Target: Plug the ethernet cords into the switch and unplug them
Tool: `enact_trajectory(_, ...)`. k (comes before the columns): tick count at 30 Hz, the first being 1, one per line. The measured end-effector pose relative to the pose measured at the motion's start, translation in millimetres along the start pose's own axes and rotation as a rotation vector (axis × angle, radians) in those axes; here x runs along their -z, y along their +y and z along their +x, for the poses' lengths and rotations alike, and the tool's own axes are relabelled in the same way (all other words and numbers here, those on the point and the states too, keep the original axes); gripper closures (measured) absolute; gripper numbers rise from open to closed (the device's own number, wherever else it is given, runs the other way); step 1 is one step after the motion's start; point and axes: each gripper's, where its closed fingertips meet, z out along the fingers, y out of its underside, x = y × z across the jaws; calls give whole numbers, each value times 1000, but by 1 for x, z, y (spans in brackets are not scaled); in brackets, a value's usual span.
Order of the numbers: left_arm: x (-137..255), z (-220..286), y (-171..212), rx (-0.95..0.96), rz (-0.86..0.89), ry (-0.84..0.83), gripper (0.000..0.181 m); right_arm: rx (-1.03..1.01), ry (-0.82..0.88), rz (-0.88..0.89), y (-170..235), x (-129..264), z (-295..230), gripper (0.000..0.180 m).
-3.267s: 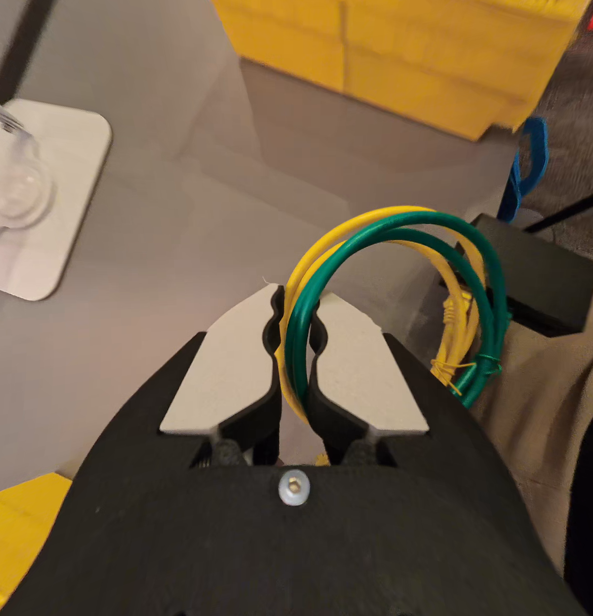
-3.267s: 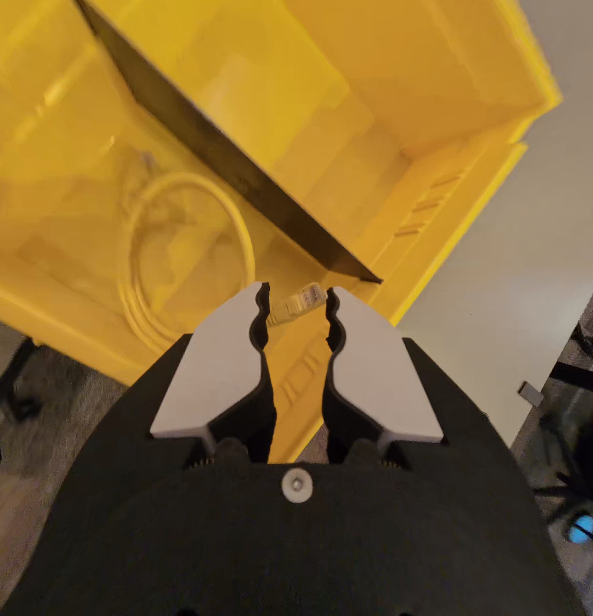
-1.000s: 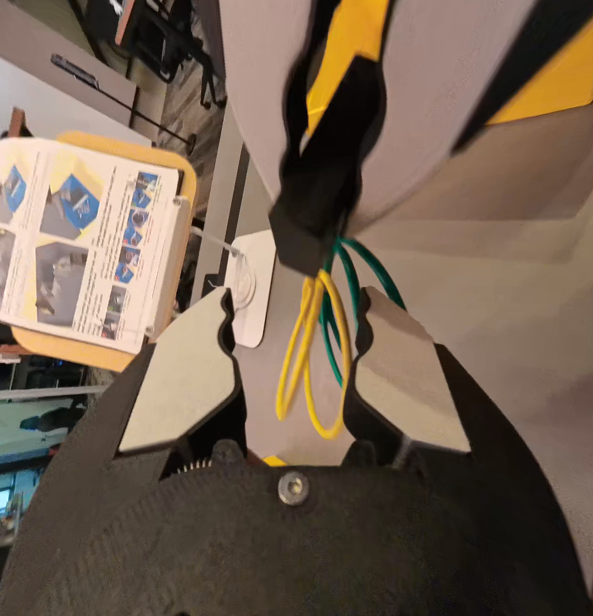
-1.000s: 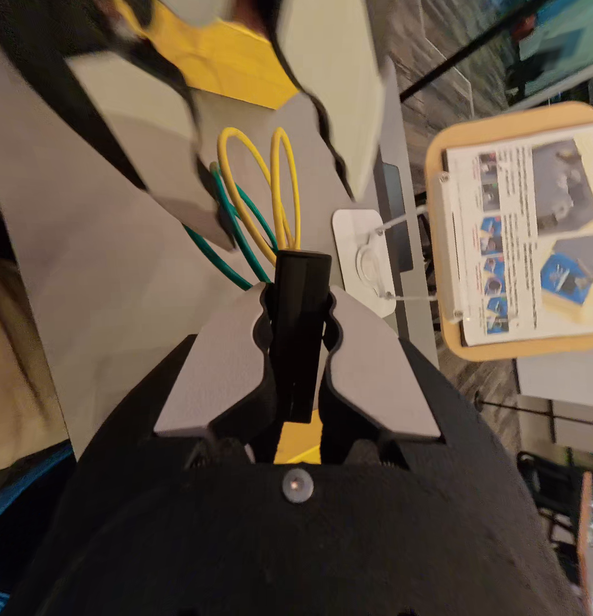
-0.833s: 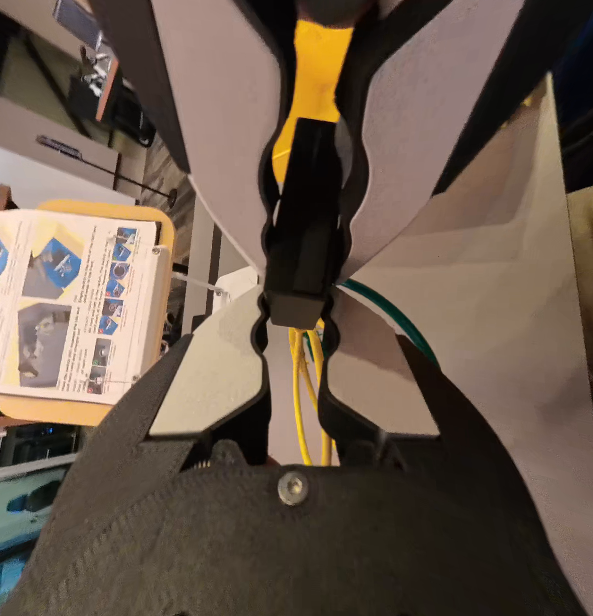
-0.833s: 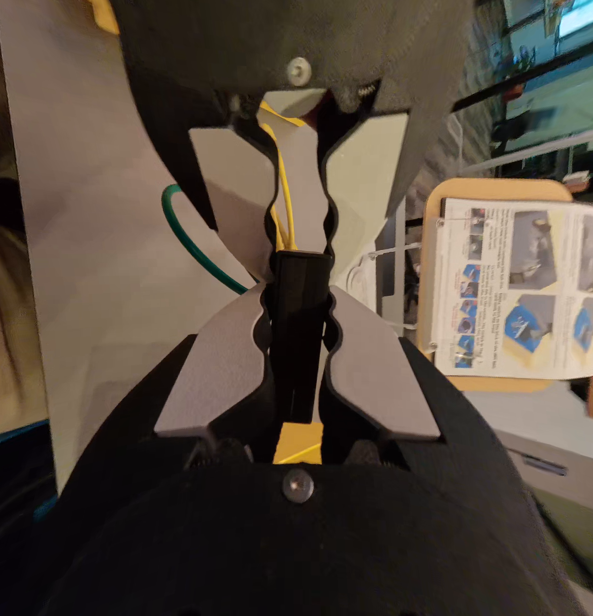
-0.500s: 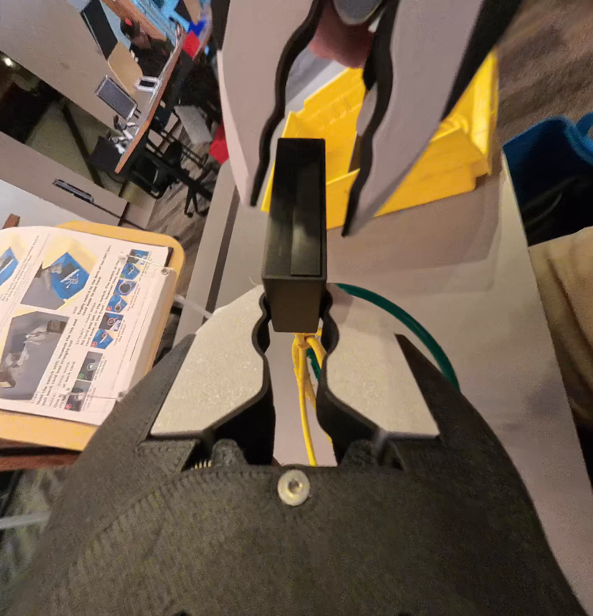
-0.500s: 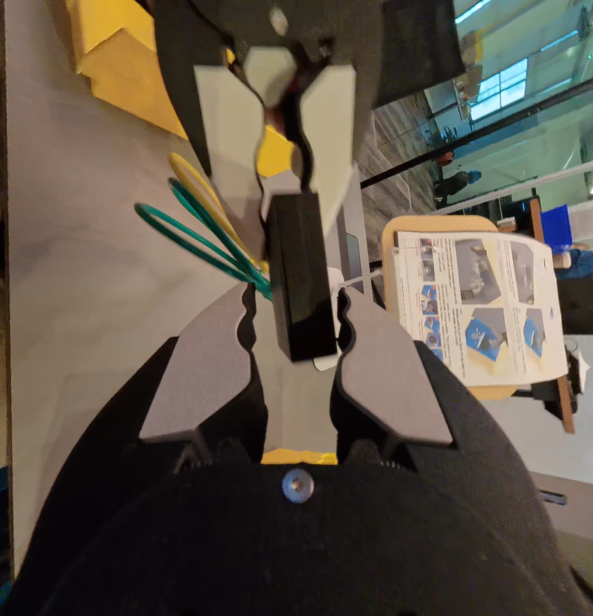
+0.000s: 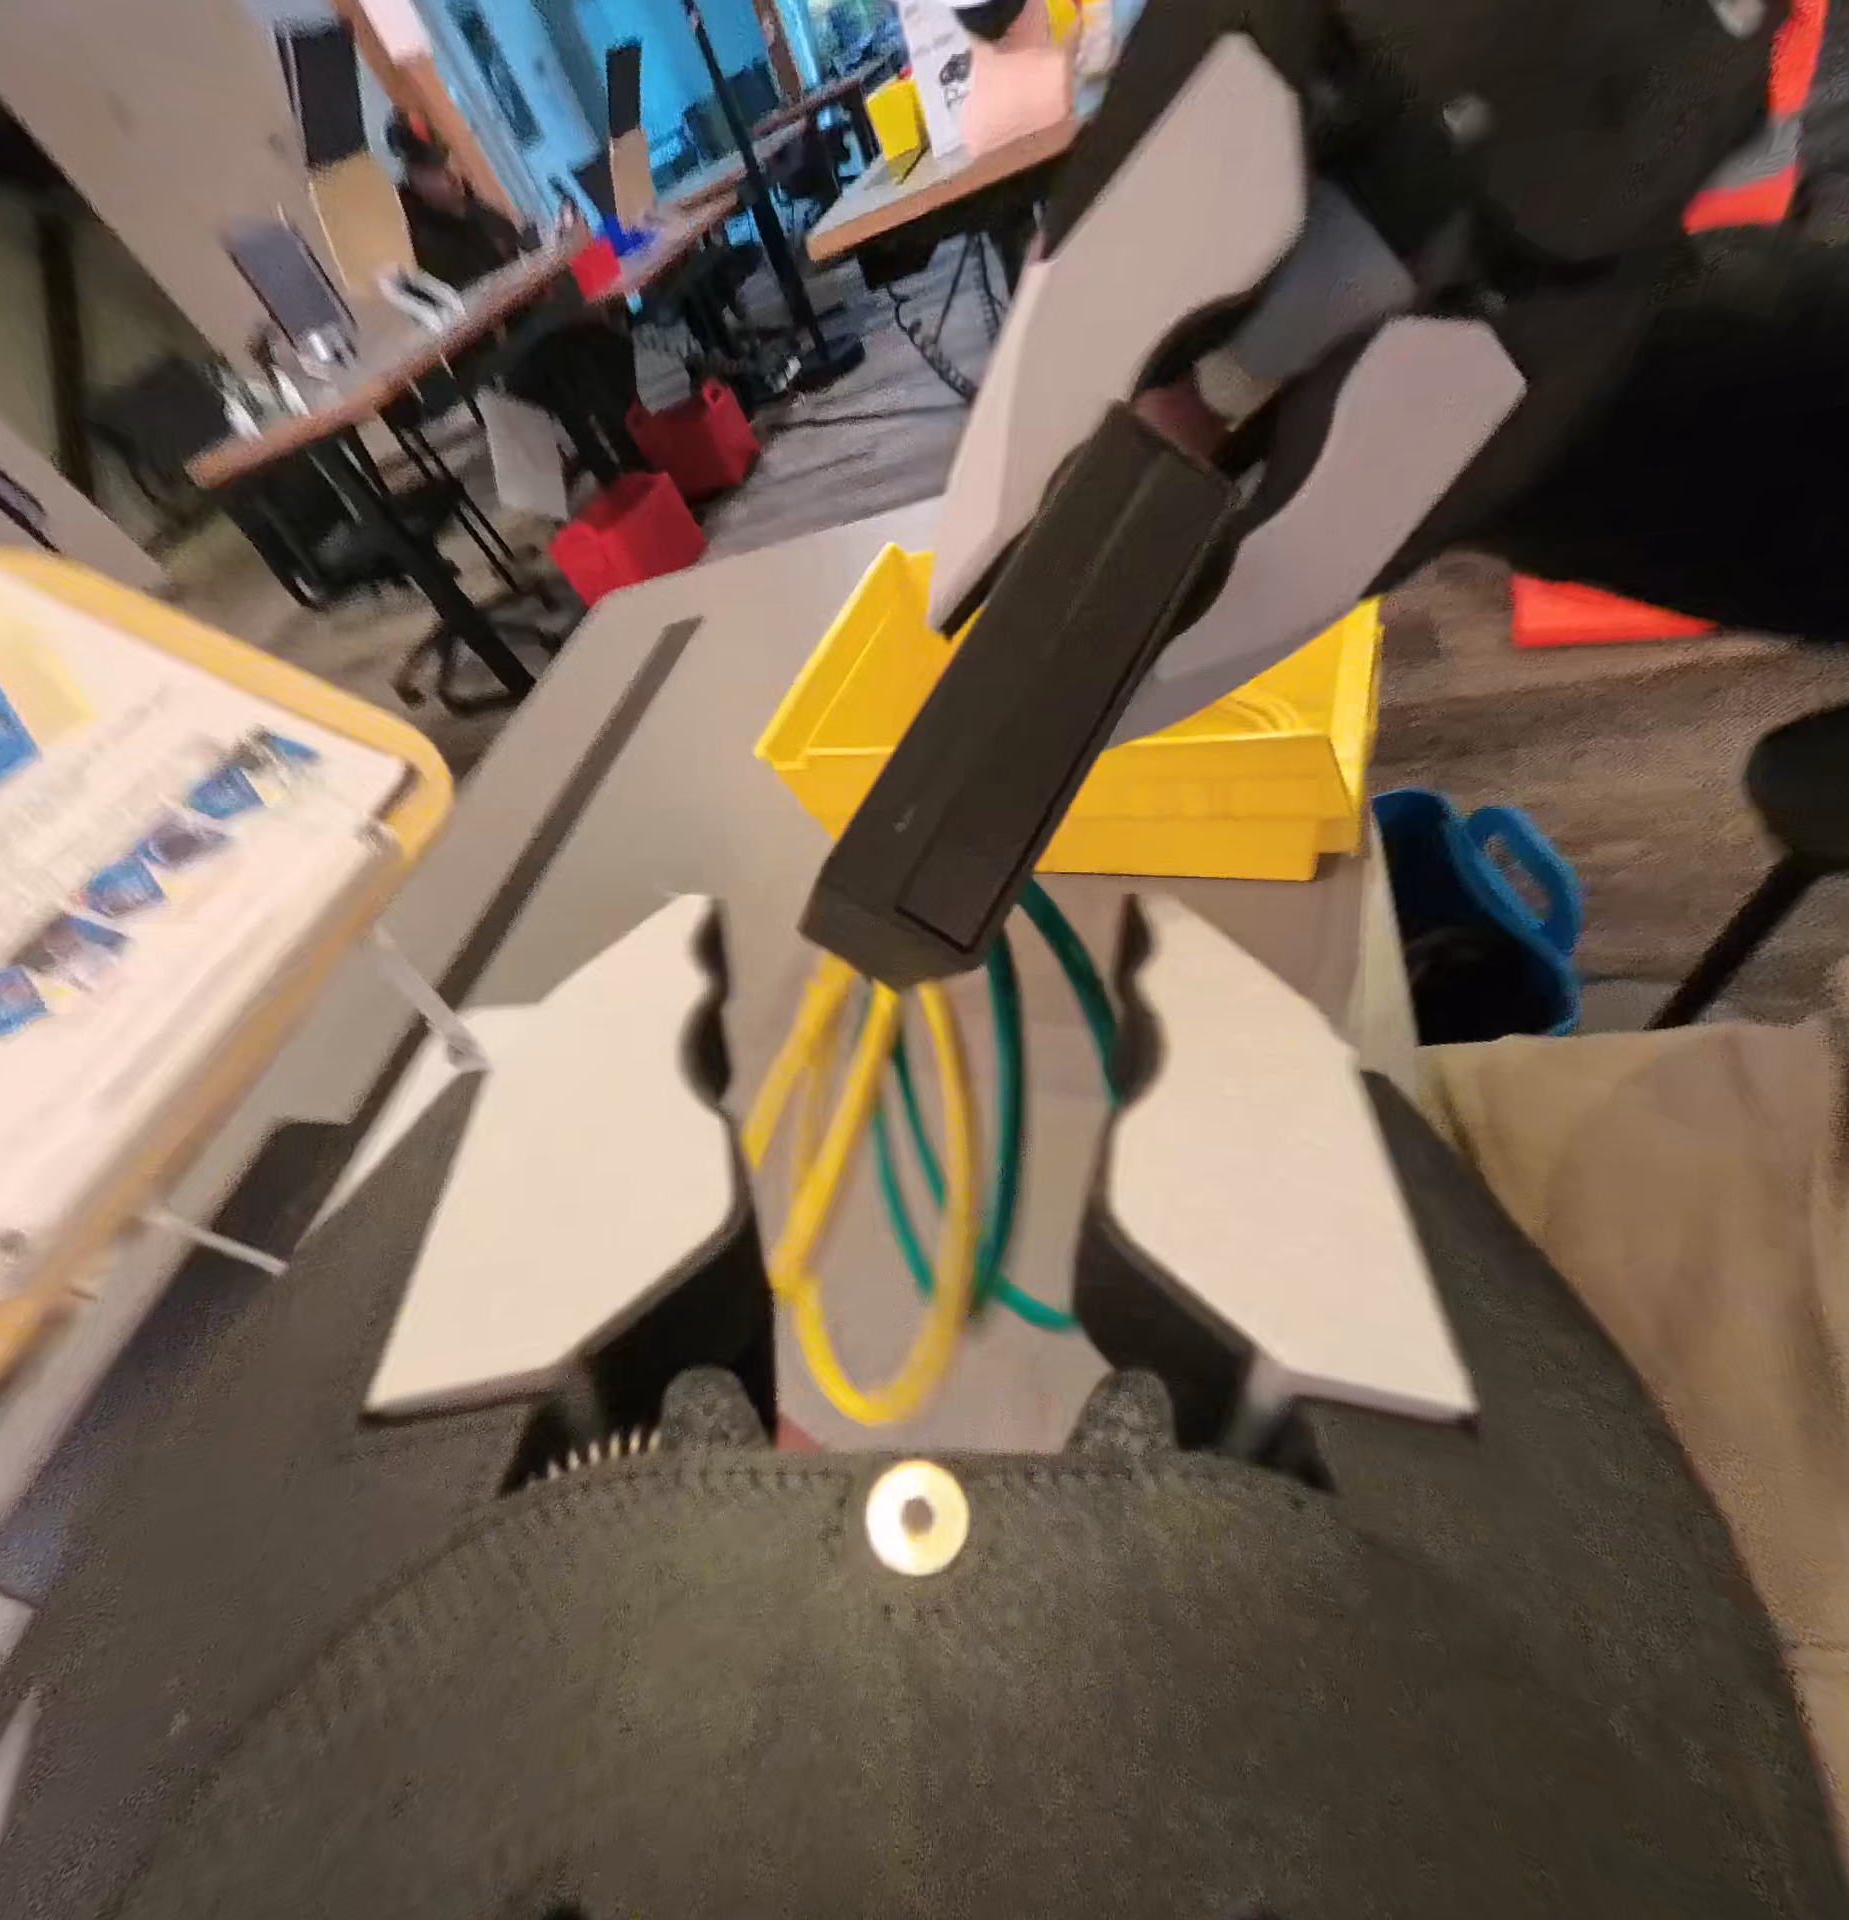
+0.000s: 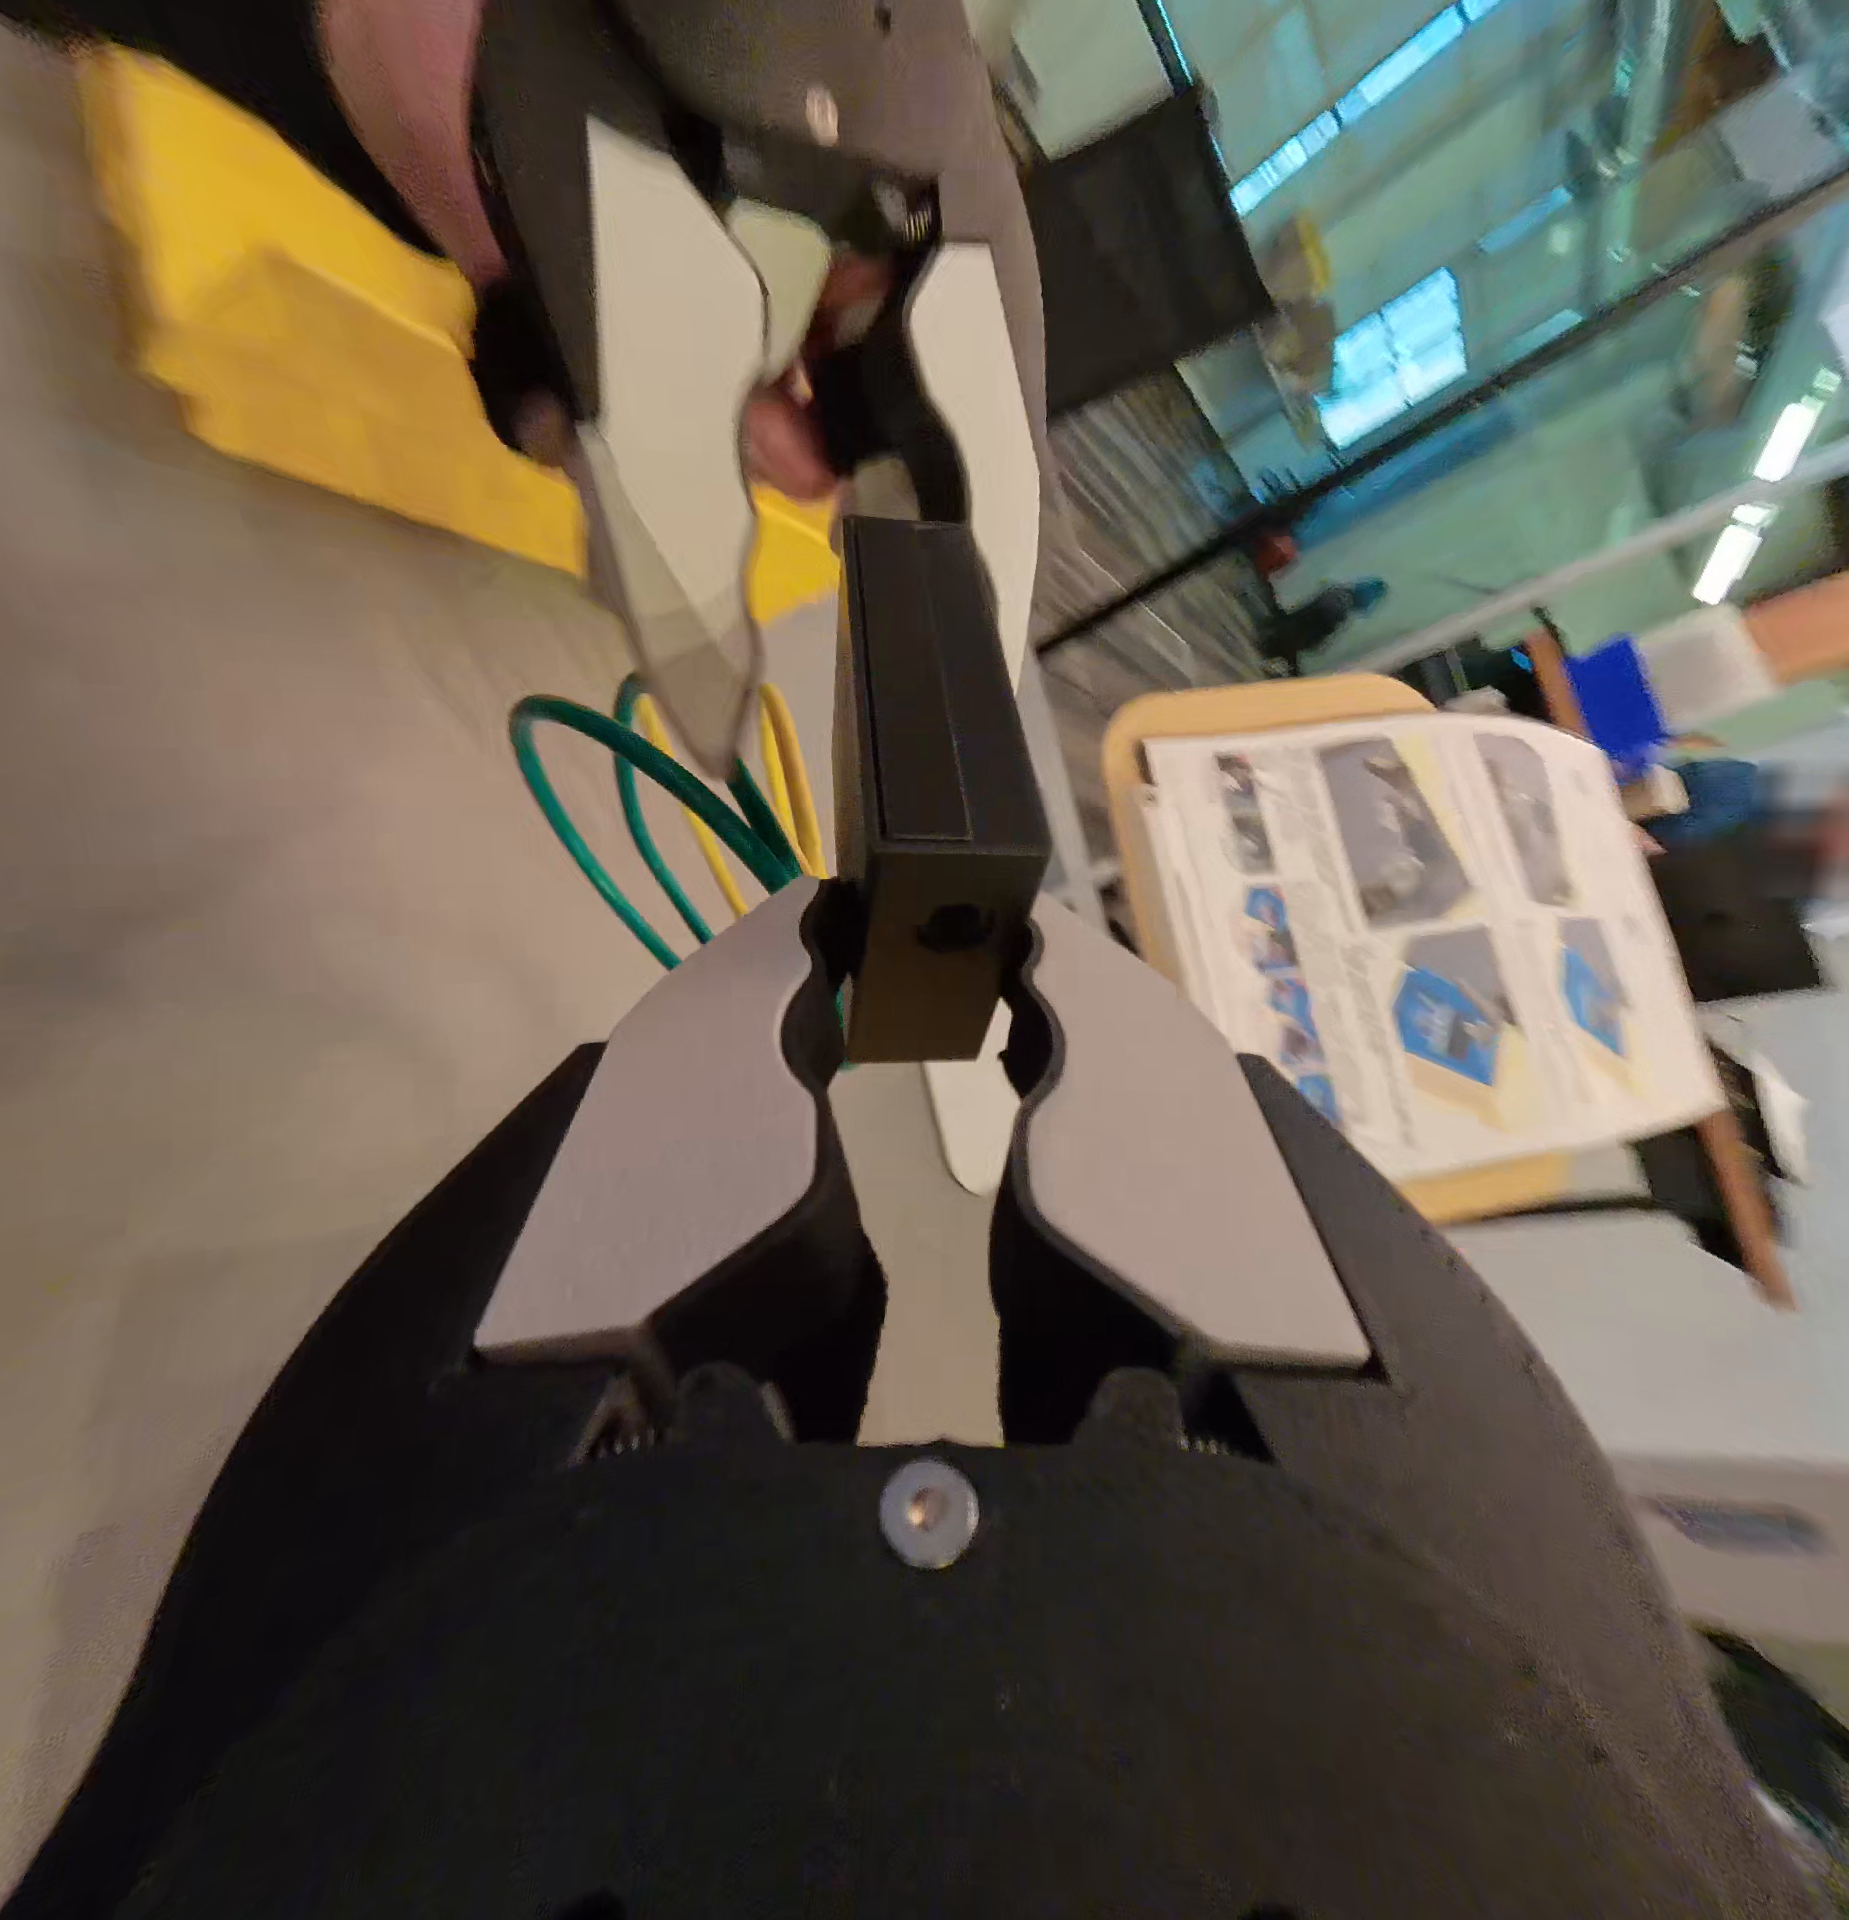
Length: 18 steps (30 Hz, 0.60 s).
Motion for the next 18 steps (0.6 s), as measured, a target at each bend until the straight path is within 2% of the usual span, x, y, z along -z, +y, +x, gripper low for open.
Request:
enact_trajectory(1,1,-3,2,81,-15,14,93,35,52,-55,6,-1,5,152)
enact_trajectory(3,4,-5,0,233,0,18,76,124,161,-161,15,-3,14,152)
enact_trajectory(5,4,-2,-9,385,66,27,74,212,218,-234,18,-7,15,152)
enact_trajectory(7,-4,6,-9,519,62,74,60,307,268,-265,18,-13,13,152)
enact_trajectory(9,-11,8,-7,609,74,51,62,364,288,-283,16,-19,7,152)
enact_trajectory(13,-22,4,6,651,41,-32,63,427,281,-303,11,-30,-7,153)
enact_trajectory(14,-25,6,11,650,10,-33,58,423,281,-303,10,-31,-9,152)
enact_trajectory(16,-25,2,17,632,4,-77,69,426,285,-302,8,-33,-11,152)
enact_trajectory(18,-25,2,19,648,13,-62,69,436,286,-316,8,-34,-11,152)
